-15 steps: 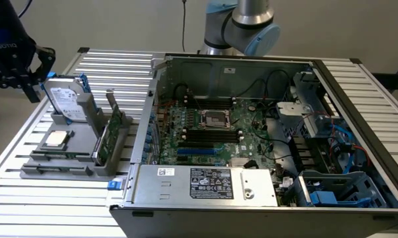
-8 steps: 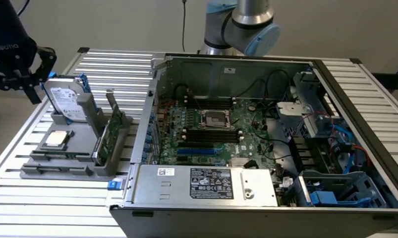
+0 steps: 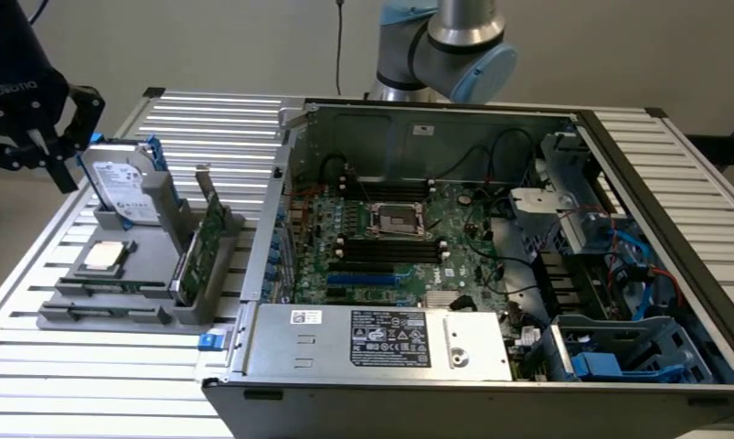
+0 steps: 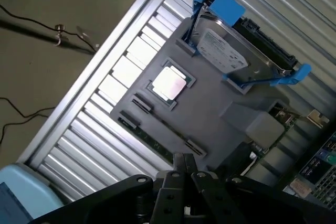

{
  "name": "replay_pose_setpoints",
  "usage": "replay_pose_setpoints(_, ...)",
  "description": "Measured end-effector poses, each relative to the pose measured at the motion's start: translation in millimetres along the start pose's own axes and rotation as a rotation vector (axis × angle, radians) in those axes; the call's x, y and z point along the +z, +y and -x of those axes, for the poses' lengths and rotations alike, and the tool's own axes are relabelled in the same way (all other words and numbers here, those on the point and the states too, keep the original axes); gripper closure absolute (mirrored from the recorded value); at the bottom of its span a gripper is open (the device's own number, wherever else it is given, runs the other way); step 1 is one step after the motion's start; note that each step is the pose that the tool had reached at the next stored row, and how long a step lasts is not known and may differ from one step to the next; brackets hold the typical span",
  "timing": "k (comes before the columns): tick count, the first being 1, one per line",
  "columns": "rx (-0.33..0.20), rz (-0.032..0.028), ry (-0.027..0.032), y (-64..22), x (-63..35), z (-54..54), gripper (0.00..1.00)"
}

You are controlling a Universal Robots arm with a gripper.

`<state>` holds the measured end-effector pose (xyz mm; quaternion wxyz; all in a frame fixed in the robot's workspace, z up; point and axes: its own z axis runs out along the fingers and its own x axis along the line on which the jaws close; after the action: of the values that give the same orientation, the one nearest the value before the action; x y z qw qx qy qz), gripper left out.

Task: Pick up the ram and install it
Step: 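Pick up the ram and move it above insertion slot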

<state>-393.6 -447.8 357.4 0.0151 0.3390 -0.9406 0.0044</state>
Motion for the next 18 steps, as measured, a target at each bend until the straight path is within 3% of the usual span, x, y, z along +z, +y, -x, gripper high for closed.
replay_pose_setpoints(18,-0.320,-0.0101,0.0007,0.0,9.2,0.2,0.89)
